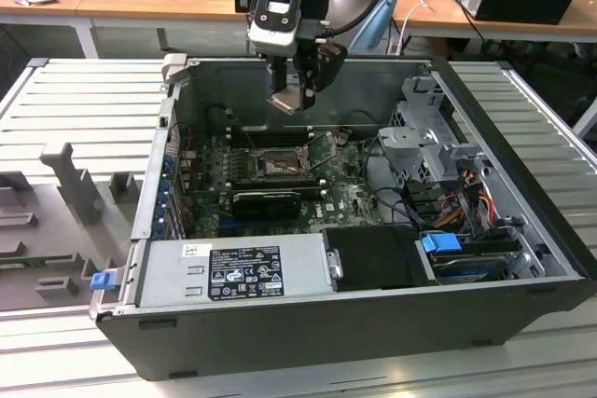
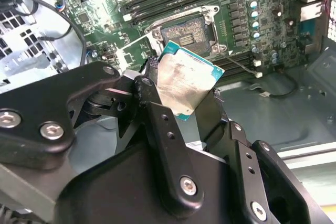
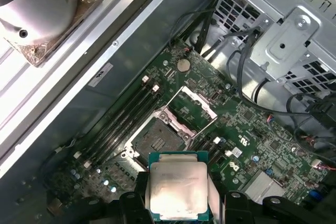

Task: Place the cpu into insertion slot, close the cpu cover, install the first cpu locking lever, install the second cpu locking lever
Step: 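Place the cpu into insertion slot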

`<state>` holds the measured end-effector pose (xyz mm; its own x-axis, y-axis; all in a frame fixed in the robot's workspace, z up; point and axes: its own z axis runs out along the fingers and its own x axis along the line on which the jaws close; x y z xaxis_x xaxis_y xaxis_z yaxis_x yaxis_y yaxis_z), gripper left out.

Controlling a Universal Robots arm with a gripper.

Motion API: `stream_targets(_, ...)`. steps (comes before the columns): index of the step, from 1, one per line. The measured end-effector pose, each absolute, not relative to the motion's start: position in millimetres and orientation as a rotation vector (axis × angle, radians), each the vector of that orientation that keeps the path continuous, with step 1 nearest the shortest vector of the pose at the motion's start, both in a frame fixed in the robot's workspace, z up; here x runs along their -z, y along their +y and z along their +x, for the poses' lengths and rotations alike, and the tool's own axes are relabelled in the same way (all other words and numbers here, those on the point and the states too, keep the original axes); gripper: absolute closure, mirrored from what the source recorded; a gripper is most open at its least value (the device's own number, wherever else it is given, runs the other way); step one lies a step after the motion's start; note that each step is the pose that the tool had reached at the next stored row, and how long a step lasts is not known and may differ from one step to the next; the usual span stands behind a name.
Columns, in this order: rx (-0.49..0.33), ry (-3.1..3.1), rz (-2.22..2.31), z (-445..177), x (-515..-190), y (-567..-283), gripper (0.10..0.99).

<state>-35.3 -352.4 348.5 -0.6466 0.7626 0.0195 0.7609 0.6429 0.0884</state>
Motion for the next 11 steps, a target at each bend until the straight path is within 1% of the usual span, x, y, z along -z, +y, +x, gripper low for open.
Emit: stream_targets(11,-0.135,2.724,1.506,-35.3,-347.6,-352.4,0.561)
